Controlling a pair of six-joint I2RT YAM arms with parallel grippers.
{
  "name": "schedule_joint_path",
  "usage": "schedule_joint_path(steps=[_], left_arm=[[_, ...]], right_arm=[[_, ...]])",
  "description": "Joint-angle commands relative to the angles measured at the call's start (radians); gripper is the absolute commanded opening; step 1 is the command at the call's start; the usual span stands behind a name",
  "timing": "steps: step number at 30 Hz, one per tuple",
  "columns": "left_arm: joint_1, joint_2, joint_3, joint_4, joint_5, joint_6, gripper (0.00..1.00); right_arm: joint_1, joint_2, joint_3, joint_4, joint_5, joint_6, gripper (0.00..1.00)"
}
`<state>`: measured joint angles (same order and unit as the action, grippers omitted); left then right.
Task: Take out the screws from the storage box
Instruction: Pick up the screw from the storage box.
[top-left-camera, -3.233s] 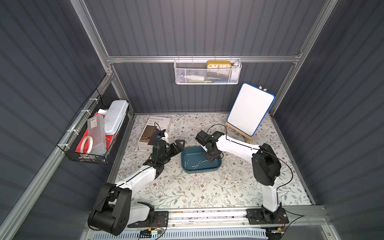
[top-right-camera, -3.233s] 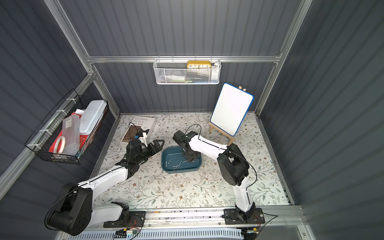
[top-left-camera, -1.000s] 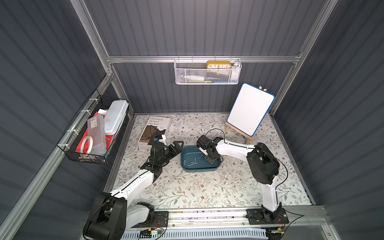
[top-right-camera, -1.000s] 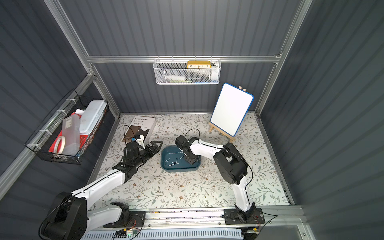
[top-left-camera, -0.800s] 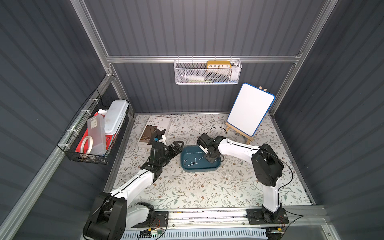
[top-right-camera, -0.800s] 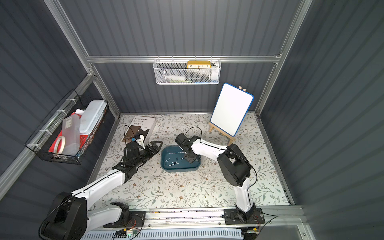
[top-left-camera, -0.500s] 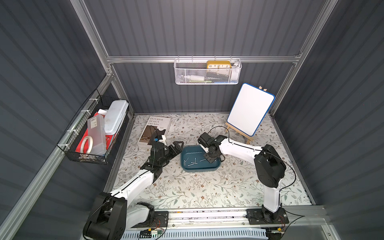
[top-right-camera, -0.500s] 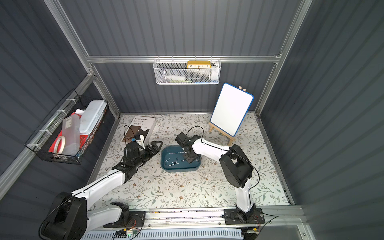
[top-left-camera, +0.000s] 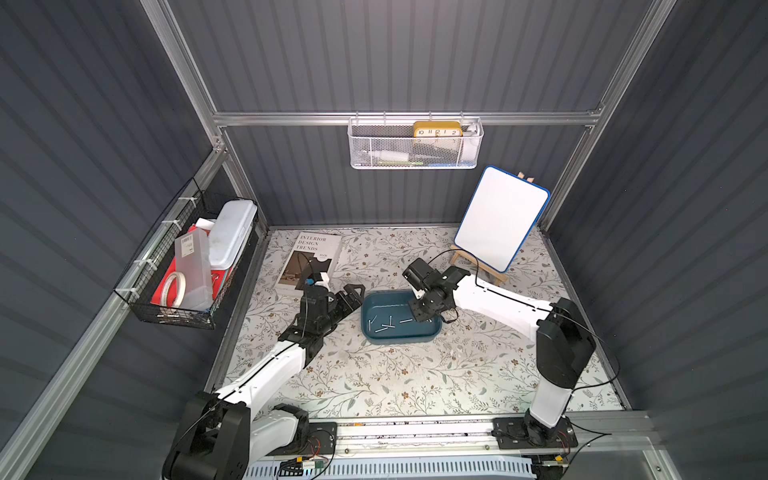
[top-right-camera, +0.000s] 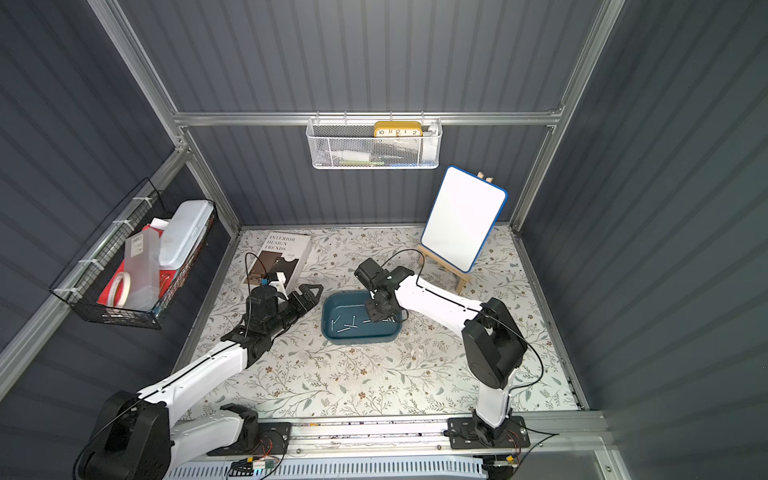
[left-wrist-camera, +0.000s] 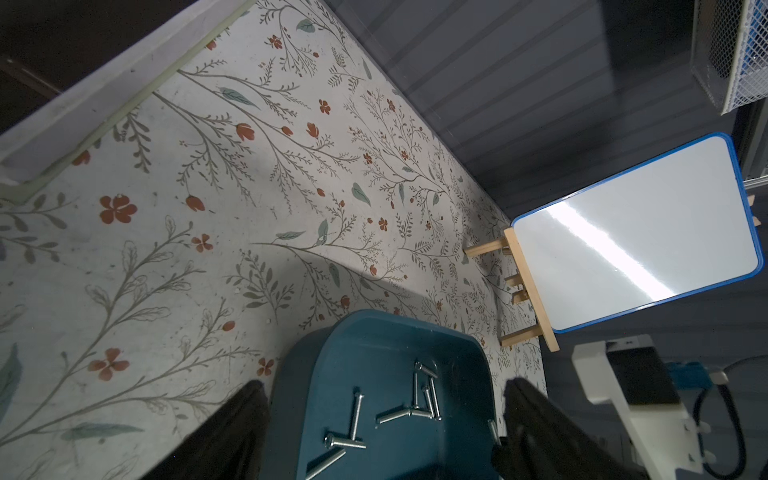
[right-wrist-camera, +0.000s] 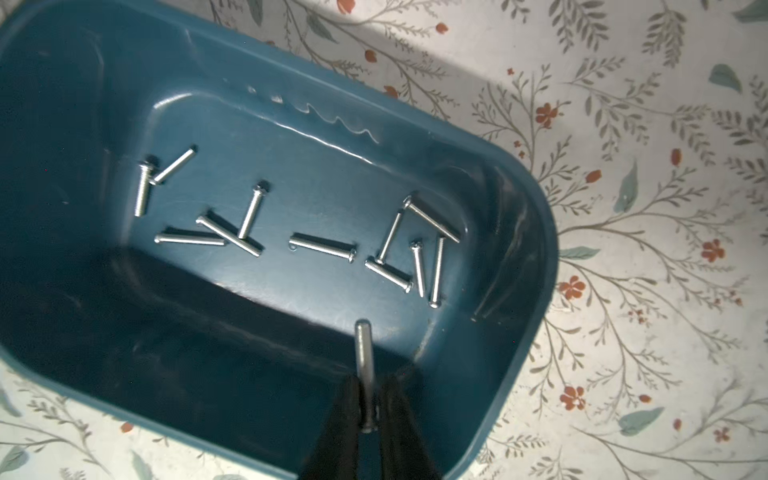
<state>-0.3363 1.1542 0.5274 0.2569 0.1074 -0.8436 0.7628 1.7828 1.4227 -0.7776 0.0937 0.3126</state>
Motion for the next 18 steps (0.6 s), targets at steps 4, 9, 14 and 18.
schedule_joint_path(steps=[4,9,14,18], left_arm=[[-0.005,-0.042,0.051,-0.046,-0.018,-0.009,0.92],[-0.006,-0.056,0.080,-0.077,-0.019,-0.009,0.92],[-0.006,-0.089,0.081,-0.098,-0.009,-0.014,0.92],[-0.005,-0.091,0.086,-0.102,-0.005,-0.018,0.92]], right_arm=[[0.001,-0.106,-0.049,-0.027,0.082,0.145,0.02],[-0.007,-0.219,-0.104,-0.063,0.162,0.191,0.02],[-0.048,-0.353,-0.182,-0.084,0.174,0.225,0.02],[-0.090,-0.448,-0.259,-0.104,0.206,0.258,0.02]])
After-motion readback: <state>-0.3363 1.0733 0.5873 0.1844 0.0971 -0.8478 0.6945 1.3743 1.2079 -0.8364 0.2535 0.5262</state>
